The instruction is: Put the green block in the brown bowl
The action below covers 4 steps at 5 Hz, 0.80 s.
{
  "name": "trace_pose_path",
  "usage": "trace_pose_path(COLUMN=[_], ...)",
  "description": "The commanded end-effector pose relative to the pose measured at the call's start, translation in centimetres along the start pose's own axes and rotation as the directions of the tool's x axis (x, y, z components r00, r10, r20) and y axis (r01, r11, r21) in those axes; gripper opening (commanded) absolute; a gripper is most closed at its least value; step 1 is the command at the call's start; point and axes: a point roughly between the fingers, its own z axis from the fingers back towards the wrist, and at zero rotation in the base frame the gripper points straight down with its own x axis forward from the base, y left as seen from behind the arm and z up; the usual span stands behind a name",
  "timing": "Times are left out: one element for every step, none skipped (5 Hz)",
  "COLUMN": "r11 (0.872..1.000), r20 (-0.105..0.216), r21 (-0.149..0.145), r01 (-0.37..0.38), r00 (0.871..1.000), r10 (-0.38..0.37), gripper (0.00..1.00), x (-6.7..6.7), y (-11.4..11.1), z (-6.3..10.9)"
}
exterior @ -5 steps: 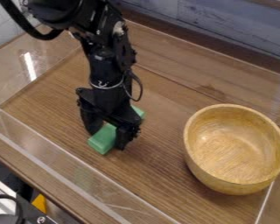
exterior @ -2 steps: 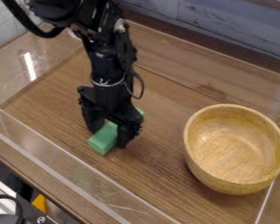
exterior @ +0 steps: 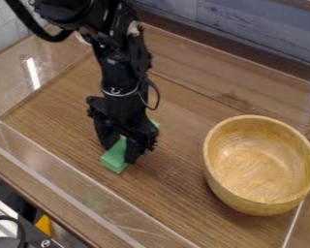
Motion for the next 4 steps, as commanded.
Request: trace_pose_path(r11=[1.0,1.0,1.0,1.0], r20=[0.03,0.021,0.013,0.007], r21=[0.011,0.014,0.018,0.023], r01=[-0.004,-0.002,0.0,0.003], r00=[1.0,1.0,1.0,1.0], r10=[0.003,0.002,0.0,-0.003], gripper=[0.0,0.0,0.0,0.0], x=[0.9,0.8,0.8,0.8], y=[0.2,0.2,0.1,0.1], z=[1.3,2.0,2.5,2.9])
